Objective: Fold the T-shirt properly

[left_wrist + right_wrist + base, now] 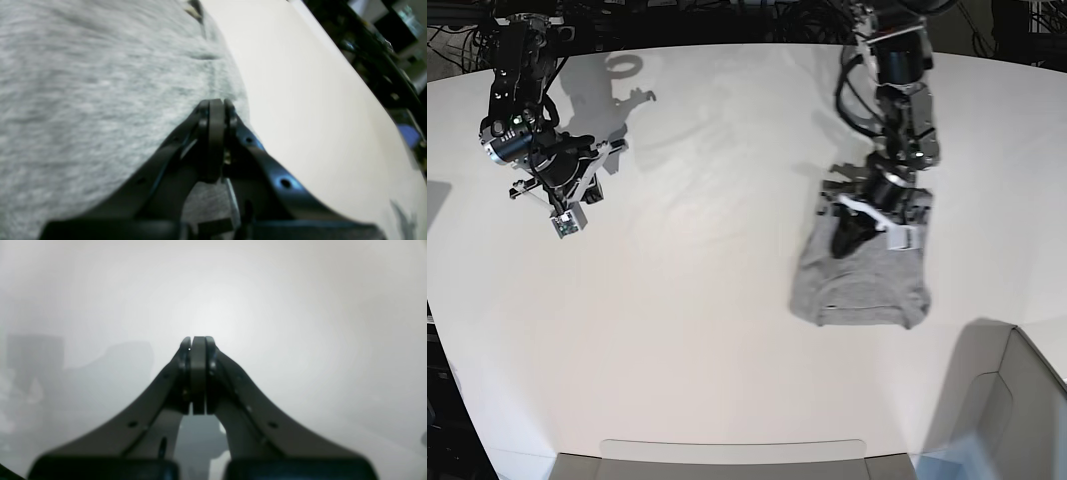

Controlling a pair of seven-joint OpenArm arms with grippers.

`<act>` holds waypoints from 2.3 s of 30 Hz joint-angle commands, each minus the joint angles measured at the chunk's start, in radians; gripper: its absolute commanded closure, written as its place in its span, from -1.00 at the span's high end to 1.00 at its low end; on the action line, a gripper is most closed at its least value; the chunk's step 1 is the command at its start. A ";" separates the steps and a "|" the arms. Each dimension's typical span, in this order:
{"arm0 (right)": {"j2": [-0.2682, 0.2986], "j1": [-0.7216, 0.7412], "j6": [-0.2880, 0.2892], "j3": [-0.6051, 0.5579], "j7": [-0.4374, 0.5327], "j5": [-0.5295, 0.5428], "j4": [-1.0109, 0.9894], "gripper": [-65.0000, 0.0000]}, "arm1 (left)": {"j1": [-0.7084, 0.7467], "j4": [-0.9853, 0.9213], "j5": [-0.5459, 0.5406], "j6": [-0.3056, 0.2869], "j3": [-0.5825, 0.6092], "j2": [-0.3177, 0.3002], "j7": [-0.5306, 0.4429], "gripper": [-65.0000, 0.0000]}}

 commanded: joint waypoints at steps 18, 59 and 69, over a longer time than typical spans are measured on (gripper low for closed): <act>-0.001 0.033 0.000 -0.002 0.020 0.009 0.020 -1.00 | 0.051 0.160 0.106 0.108 -0.016 -0.096 0.130 -1.00; -0.200 -0.386 0.000 0.007 0.143 0.011 0.178 -1.00 | 0.657 0.978 0.105 0.108 -0.192 0.090 0.144 -1.00; -0.275 -0.665 -0.002 0.004 0.551 0.011 0.178 -1.00 | 0.729 0.972 0.106 0.108 -0.266 0.131 0.142 -1.00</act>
